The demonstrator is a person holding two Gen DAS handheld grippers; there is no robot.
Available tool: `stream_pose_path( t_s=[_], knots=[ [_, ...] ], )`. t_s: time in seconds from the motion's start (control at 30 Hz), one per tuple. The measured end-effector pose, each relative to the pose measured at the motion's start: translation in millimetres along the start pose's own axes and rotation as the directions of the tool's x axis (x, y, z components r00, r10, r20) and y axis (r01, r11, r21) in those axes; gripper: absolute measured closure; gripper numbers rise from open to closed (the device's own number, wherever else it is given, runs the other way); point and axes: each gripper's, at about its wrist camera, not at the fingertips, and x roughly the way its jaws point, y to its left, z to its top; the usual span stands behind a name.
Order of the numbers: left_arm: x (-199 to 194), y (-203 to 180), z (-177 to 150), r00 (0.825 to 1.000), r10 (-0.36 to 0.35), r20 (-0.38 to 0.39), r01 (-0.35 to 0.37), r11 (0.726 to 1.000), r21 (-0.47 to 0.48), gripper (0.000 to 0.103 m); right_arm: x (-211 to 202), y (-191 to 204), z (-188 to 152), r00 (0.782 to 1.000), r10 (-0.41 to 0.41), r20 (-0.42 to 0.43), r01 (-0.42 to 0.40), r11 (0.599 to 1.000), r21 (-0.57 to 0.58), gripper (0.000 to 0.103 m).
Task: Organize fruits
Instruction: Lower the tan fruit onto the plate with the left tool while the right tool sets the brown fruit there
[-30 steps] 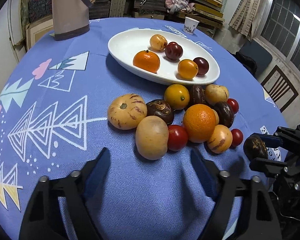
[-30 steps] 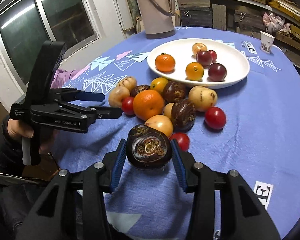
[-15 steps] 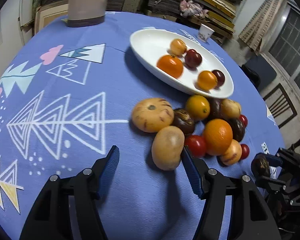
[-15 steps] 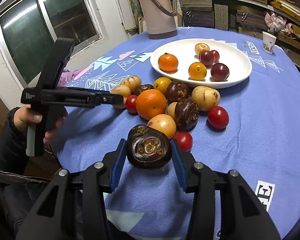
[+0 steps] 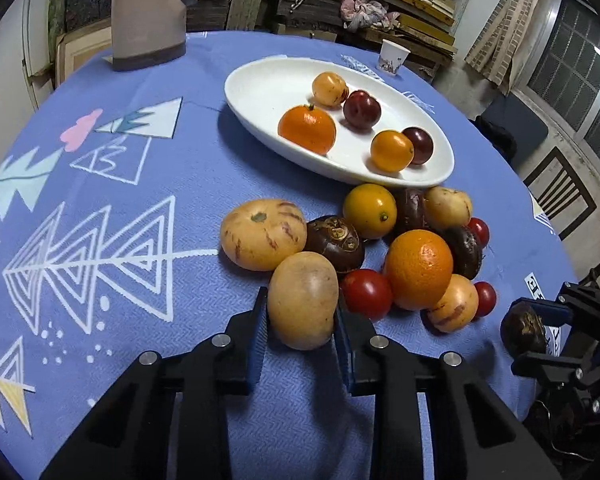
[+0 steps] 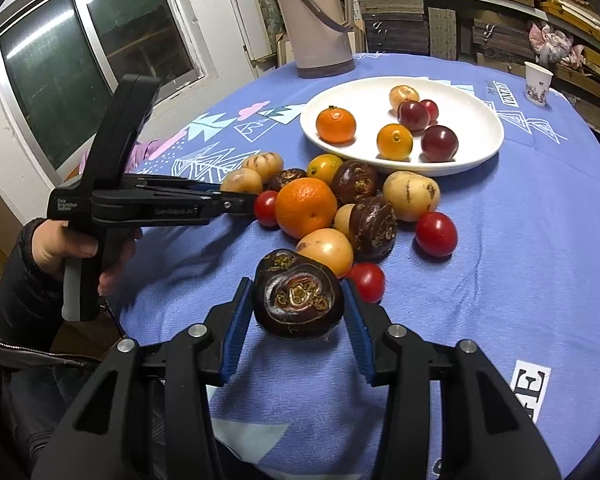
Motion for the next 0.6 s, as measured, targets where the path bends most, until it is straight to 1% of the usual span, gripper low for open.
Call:
stream_pose_path(
  t_s=[0.1,0.27,0.43,0.6],
  knots=[
    [-15.4,-5.1,2.9,0.999,-0.003,0.034,0.002,1.0,0.028,0.073,-5.6,-4.7,2.7,1.0,-0.016,0.015,0.016,1.0,0.003,0.059],
    [-38.5,-15.8,16.7,0.996,0.002,0.087,-0.008,0.998,0.069,0.073,-19.7,-14.5,17.8,0.996,-0.064,0.057,0.065,0.998,-0.008,0.059],
    [-37.8,-19.3,35.0,0.995,0.017,0.099,-0.026,0.995,0.094,0.073,-28.2,-25.2,49.4,0.986,-0.128,0.103,0.133,0.99,-0.049,0.059],
    [-27.3,-16.2,65.4,0.994,0.024,0.107,-0.035,0.994,0.1,0.073,-19.5,-44.6,85.3,0.981,-0.154,0.118,0.162,0.985,-0.065,0.059]
  ],
)
